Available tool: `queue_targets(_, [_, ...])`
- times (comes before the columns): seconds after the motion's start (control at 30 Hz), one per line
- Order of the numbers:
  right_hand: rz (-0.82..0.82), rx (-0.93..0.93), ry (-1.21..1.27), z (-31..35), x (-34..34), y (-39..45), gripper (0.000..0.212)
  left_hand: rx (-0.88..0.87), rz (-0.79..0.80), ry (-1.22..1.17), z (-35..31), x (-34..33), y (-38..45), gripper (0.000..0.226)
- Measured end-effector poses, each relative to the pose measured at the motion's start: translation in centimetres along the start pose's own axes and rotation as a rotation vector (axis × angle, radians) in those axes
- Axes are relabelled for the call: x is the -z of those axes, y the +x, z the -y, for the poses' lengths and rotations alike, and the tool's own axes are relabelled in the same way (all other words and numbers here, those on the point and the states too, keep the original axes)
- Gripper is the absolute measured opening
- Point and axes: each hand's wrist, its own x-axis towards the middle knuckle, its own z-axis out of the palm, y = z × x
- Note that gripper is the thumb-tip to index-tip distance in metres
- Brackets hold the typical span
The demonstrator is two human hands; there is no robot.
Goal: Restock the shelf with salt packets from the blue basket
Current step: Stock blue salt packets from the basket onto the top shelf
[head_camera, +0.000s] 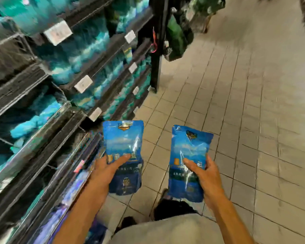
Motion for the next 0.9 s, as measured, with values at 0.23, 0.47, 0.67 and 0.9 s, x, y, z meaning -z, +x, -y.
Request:
queue_targets(0.23, [-0.006,0.038,0.023,6.3,6.3,8.0,0.064,-0.060,0.098,-0.003,-4.2,-11.0,5.7,0.054])
queue_targets(0.47, [0.058,0.111,0.072,12.1,6.4,15.6,0.058,-0.127,0.102,0.006,-10.2,-15.4,11.3,0.050])
queue_targets(0.67, [0.128,0.171,0.063,17.8,3.2,24.2,0.061,-0.194,0.069,-0.048,-17.0,-17.8,17.6,0.050])
queue_targets(0.9, [0.230,0.307,0.050,27.5,-3.1,34.5,0.064,-0.336,0.039,-0.133,-27.3,-19.3,25.6,0.046])
